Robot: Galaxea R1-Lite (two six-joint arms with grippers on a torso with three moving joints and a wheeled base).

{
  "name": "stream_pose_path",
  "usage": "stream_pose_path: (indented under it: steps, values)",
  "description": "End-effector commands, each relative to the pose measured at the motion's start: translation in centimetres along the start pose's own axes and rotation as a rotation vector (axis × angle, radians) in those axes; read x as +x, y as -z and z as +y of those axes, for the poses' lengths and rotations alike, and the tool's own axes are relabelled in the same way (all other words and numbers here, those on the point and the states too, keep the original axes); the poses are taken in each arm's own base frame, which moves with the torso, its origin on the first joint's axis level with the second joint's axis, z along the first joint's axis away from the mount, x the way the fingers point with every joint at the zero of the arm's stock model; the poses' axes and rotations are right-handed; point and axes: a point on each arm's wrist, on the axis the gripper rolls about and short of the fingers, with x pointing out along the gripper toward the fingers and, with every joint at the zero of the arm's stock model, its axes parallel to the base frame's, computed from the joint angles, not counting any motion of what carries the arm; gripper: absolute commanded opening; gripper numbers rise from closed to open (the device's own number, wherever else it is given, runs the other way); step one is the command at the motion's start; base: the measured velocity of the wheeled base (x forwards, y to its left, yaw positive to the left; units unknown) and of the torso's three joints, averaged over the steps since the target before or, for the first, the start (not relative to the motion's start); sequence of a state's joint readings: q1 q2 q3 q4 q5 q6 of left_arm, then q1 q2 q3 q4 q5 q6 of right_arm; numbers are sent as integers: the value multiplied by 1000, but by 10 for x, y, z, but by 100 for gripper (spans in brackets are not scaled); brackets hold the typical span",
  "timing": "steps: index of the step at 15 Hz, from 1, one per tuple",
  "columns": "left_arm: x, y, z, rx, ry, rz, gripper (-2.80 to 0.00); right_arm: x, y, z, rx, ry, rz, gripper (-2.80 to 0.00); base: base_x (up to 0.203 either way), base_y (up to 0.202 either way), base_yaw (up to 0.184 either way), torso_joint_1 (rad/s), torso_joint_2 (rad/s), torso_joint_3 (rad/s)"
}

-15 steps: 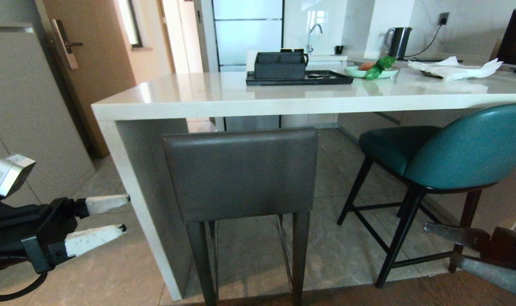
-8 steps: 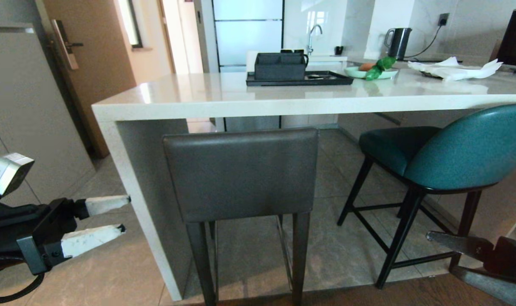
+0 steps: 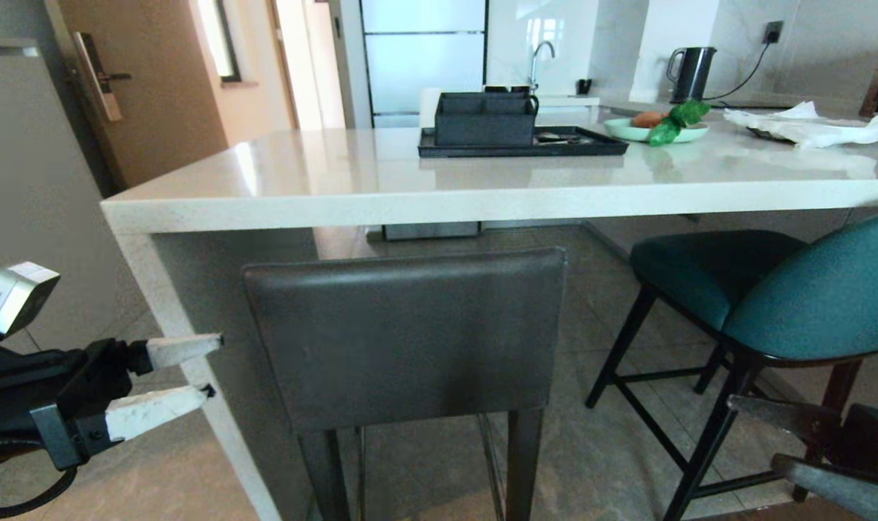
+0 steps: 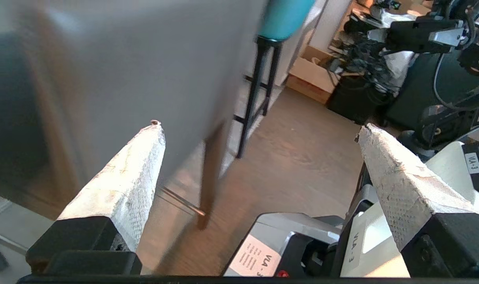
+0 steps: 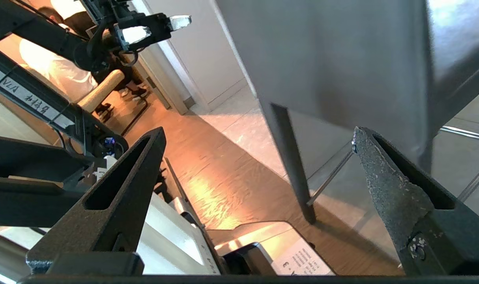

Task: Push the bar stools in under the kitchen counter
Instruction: Pull the gray chair out from under the dining table

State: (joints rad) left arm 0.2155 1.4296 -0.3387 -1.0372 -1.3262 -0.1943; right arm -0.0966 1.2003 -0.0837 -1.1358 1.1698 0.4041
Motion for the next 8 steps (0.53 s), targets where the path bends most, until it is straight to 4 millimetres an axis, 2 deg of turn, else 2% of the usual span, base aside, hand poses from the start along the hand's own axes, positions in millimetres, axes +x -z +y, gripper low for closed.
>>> stream_pose_path:
  steps: [1,3,5,8]
  values:
    - [-2,1,-3,8,2,-2,0,-2,3,3,-4,-7,1,0,191,0,3,7,-7,-2]
    - [-6,6,-3,-4,-19,-4,0,-3,7,5,0,-3,3,0,164,0,-5,4,-3,1]
    - [-11,11,4,-31,-56,-7,0,-3,6,3,-12,1,3,0,29,0,1,6,1,0]
    - [-18,22,36,-28,-113,-4,0,3,6,-15,-48,20,26,0,0,0,0,0,0,0]
